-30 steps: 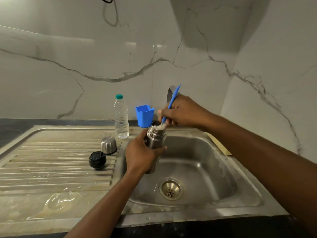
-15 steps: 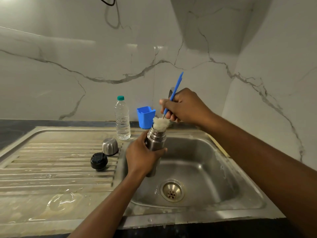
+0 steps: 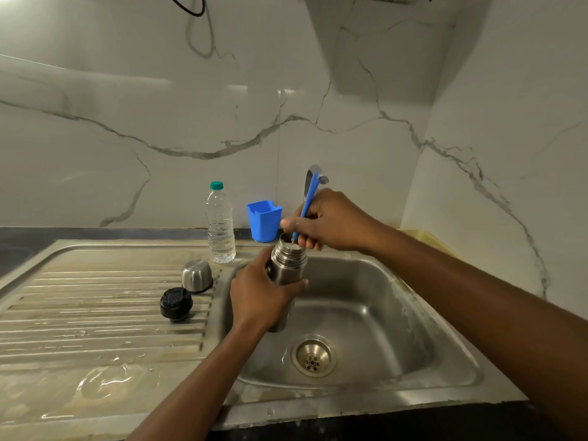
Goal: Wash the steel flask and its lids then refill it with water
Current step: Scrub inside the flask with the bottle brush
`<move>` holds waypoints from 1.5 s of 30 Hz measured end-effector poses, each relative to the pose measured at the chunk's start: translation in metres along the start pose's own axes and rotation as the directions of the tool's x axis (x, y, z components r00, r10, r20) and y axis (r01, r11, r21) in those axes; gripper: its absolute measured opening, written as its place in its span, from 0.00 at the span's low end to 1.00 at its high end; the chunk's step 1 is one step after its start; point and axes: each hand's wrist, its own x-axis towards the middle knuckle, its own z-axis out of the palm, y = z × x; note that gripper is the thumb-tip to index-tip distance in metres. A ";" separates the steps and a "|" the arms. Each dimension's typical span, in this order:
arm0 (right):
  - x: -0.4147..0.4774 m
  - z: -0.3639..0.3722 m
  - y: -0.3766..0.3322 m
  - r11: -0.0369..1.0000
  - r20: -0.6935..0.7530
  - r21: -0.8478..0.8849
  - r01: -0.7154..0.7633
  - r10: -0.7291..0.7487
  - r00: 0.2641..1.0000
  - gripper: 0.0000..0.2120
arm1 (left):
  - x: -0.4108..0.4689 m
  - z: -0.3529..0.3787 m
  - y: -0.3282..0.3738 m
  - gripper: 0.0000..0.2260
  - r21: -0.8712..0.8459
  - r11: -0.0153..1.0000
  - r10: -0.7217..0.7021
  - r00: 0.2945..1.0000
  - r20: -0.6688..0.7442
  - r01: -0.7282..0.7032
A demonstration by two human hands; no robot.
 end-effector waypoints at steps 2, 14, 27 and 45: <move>0.001 -0.003 0.002 0.997 -0.002 -0.071 0.027 -0.027 1.000 0.16 | 0.000 0.000 0.001 0.32 0.000 1.000 0.009 1.000 0.010 -0.009; 0.007 0.005 0.004 0.991 -0.120 -0.134 0.022 -0.038 0.992 0.20 | 0.001 0.000 0.002 0.32 0.001 1.000 0.012 1.000 -0.003 -0.012; 0.009 0.002 0.004 0.965 -0.171 -0.254 0.063 -0.109 0.979 0.23 | 0.003 -0.001 -0.001 0.31 0.018 1.000 0.002 1.000 -0.030 -0.002; 0.006 -0.026 -0.008 0.979 -0.150 -0.199 0.050 -0.081 0.985 0.19 | 0.003 -0.001 -0.002 0.32 0.022 1.000 0.011 0.999 -0.041 -0.010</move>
